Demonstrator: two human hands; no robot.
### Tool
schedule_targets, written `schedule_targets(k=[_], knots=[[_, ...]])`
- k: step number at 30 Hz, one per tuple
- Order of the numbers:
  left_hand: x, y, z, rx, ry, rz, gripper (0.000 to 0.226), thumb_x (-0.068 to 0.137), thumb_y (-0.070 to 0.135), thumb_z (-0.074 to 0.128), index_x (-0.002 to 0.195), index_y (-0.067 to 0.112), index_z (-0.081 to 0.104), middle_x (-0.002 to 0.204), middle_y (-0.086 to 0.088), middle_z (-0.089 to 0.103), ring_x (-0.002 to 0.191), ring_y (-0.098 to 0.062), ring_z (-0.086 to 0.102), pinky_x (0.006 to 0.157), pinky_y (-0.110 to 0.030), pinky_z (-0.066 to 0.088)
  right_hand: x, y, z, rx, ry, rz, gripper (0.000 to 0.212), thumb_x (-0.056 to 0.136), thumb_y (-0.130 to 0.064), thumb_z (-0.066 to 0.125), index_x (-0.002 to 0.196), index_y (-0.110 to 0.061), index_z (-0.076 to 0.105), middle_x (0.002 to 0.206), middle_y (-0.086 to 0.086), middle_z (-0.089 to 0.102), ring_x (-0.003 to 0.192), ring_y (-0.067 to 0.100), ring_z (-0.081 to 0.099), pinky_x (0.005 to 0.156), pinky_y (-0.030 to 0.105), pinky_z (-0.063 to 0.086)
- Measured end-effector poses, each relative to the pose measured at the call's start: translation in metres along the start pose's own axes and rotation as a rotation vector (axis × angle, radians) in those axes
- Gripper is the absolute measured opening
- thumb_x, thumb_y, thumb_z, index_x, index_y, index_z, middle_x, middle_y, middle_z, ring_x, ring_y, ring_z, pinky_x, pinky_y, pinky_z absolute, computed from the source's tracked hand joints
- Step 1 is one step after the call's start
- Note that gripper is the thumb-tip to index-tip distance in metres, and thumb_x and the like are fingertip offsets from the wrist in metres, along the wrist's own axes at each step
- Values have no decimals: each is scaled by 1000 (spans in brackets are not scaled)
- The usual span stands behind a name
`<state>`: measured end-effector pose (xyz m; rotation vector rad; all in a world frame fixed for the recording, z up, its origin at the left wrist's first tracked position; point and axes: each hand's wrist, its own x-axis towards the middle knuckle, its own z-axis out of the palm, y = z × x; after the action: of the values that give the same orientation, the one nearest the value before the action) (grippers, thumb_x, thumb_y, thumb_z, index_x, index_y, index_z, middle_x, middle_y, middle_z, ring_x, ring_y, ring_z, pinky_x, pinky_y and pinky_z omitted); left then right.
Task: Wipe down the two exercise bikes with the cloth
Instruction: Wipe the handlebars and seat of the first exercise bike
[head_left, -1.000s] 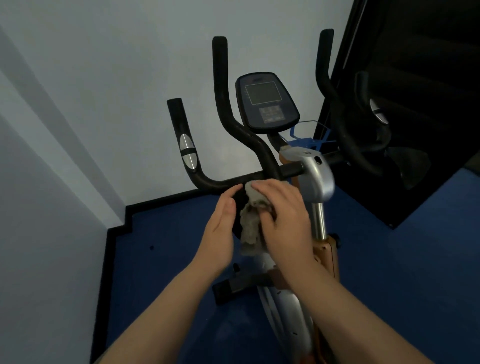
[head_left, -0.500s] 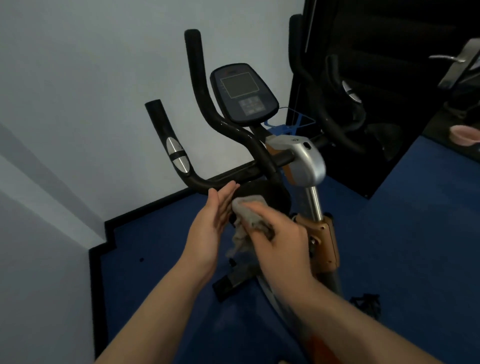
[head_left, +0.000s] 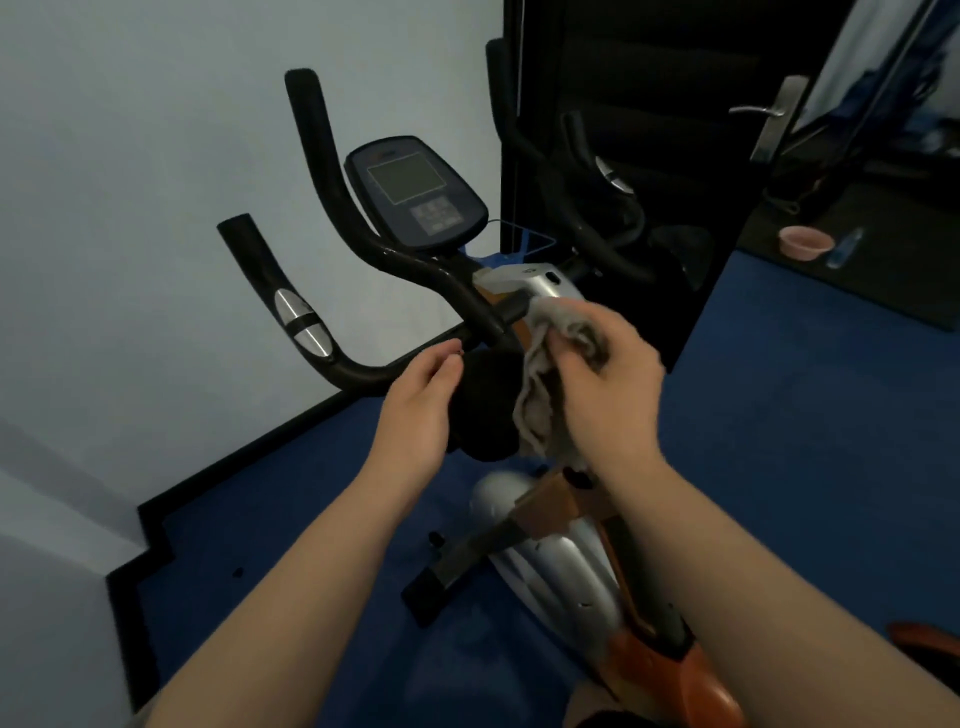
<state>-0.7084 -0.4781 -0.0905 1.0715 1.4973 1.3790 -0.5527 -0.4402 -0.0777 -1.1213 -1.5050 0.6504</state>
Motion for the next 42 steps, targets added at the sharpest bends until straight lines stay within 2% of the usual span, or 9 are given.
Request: schedule_targets(k=[4,7,14,22,25,29,36,40,42], knots=[[19,4,15,248,19,85,23,103,26,41,105,31,63,96,20,60,92,12,56,80,-9,41,-7,8,27,165,-124,169,19,96,-18,58,112,-23,67,104,-12,68,99,0,63,89,23,53],[18,-4,18,287,121,119,28,105,27,36,97,36,61,93,20,60,84,19,54,68,0,38,-43,24,22,218,-45,176,15,98,-24,56,107,-31,65,98,-14,70,95,-3,66,83,21,55],[13,-6,23,126,251,41,33,105,29,36,103,29,69,100,6,70,98,-10,65,88,-33,52,11,16,19,158,-220,160,11,96,-22,58,102,-26,67,87,-20,66,86,-14,61,70,2,44],[8,-3,31,-40,407,-94,49,104,44,28,98,29,73,96,5,74,94,-12,68,91,-39,52,21,21,7,94,-427,66,18,96,-22,59,108,-30,69,90,-19,68,85,-11,62,71,3,46],[6,-2,33,-81,481,-100,54,104,48,25,100,24,73,93,6,75,89,-10,70,86,-35,53,52,10,25,-141,-643,-85,22,96,-23,57,114,-27,69,95,-12,70,80,-6,57,68,5,42],[-8,-6,31,-93,485,-116,55,103,49,25,95,30,75,93,9,75,89,-6,70,76,-25,51,42,24,1,-3,-690,-97,28,94,-23,62,121,-29,67,110,-10,69,99,-5,60,85,8,48],[-26,-9,29,-5,475,-12,37,103,41,38,101,33,74,97,13,75,95,0,68,73,-9,50,72,0,38,-159,-984,-282,21,95,-16,58,109,-21,73,100,-2,73,97,11,64,86,28,51],[-27,-6,30,138,547,4,37,103,39,39,94,34,75,88,12,75,86,-2,69,72,-15,53,72,16,26,-9,-1018,-262,30,93,-8,60,117,-23,70,113,-8,69,103,-1,59,87,6,44],[-29,-5,27,181,542,22,33,102,37,42,91,41,72,88,16,74,85,2,68,70,-10,50,66,25,22,-13,-917,-306,33,91,-6,61,120,-21,69,115,-8,67,106,1,59,92,9,44]])
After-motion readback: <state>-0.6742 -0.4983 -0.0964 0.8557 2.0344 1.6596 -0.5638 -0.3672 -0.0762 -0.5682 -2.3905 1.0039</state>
